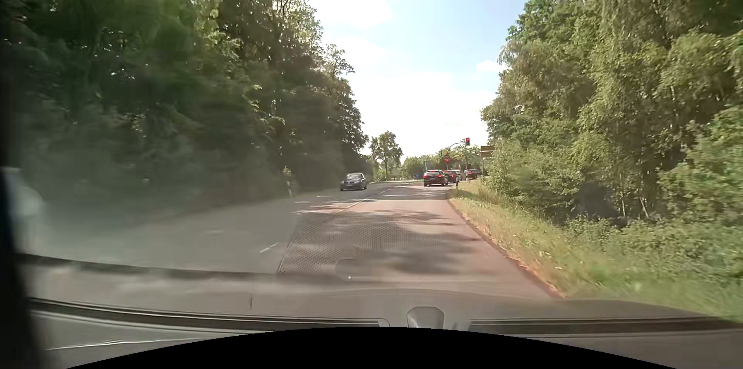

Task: Follow the waypoints while adhering to traffic rules and regulations

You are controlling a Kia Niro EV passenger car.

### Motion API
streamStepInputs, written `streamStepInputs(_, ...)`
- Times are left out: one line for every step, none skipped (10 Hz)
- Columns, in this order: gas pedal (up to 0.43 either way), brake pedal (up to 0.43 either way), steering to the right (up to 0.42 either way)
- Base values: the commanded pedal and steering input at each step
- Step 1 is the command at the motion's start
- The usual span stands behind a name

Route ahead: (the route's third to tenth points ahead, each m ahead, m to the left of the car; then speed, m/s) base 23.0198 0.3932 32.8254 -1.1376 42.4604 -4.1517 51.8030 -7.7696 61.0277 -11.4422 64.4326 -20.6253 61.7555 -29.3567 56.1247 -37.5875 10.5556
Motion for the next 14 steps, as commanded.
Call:
streamStepInputs(0.0, 0.006, 0.03)
streamStepInputs(0.0, 0.006, 0.031)
streamStepInputs(0.0, 0.055, 0.03)
streamStepInputs(0.0, 0.11, 0.03)
streamStepInputs(0.0, 0.159, 0.03)
streamStepInputs(0.0, 0.183, 0.03)
streamStepInputs(0.0, 0.207, 0.03)
streamStepInputs(0.0, 0.232, 0.033)
streamStepInputs(0.0, 0.232, 0.037)
streamStepInputs(0.0, 0.262, 0.037)
streamStepInputs(0.0, 0.268, 0.037)
streamStepInputs(0.0, 0.28, 0.037)
streamStepInputs(0.0, 0.293, 0.037)
streamStepInputs(0.0, 0.293, 0.036)
